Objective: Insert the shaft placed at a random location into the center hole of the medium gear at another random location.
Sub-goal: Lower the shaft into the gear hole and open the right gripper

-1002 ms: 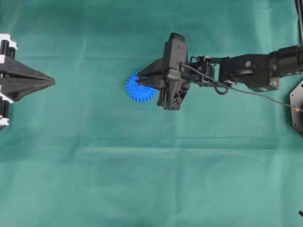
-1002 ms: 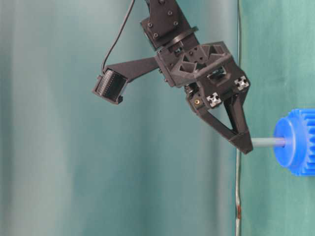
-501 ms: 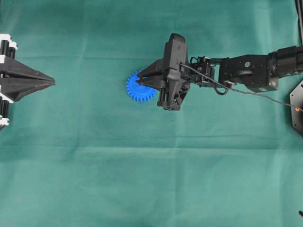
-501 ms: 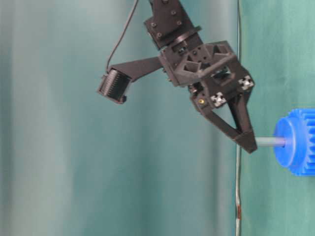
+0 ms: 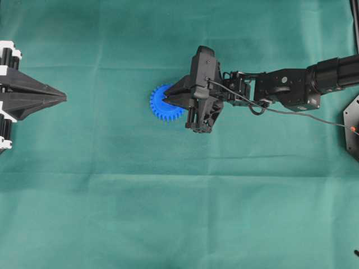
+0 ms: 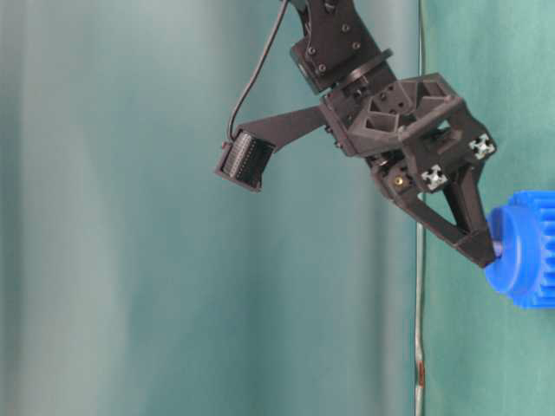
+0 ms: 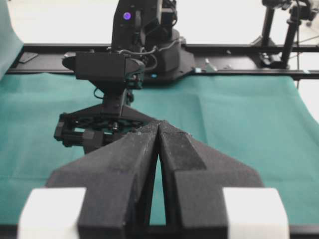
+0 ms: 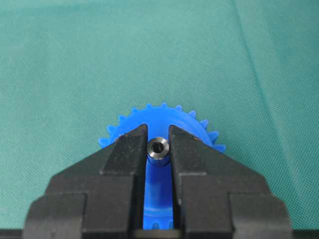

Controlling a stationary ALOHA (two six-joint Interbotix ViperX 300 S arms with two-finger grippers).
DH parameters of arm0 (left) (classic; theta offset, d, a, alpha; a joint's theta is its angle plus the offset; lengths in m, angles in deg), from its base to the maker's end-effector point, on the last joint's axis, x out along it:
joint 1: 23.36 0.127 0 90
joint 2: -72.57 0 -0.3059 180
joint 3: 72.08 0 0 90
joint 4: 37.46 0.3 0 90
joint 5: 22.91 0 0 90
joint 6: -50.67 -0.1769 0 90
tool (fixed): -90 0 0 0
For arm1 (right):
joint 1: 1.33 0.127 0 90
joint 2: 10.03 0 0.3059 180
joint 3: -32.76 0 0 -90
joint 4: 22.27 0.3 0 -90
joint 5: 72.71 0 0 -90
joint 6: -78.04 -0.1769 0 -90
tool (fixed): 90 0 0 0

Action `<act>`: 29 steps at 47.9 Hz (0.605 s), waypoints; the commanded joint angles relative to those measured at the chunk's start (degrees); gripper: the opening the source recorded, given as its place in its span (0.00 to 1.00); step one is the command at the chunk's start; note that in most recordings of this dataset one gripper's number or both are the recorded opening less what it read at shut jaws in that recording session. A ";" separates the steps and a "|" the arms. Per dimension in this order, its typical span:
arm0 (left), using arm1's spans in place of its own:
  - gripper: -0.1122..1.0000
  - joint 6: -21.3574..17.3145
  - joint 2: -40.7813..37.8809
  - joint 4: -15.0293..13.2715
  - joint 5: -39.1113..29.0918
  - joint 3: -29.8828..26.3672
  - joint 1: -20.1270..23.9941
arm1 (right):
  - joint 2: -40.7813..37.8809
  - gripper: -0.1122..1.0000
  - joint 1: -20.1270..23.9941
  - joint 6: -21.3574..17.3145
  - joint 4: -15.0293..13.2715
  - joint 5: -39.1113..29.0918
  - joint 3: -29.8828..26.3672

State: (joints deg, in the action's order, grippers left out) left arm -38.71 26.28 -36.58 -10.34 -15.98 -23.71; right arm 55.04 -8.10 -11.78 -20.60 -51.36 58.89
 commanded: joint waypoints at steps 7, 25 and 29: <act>0.10 0.00 -0.44 0.09 0.35 -0.97 -0.09 | 0.70 0.22 0.09 0.26 0.18 1.23 -1.14; 0.10 0.00 -0.44 0.09 0.09 -0.88 0.00 | 0.26 0.22 0.09 0.18 0.18 1.23 -1.23; 0.10 0.00 -0.44 0.09 0.00 -0.97 0.00 | 0.18 0.22 0.09 0.26 0.09 1.05 -1.14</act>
State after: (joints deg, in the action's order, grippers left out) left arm -38.71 26.28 -36.58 -10.52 -15.98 -23.63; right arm 54.33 -8.10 -11.78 -20.60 -51.00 58.89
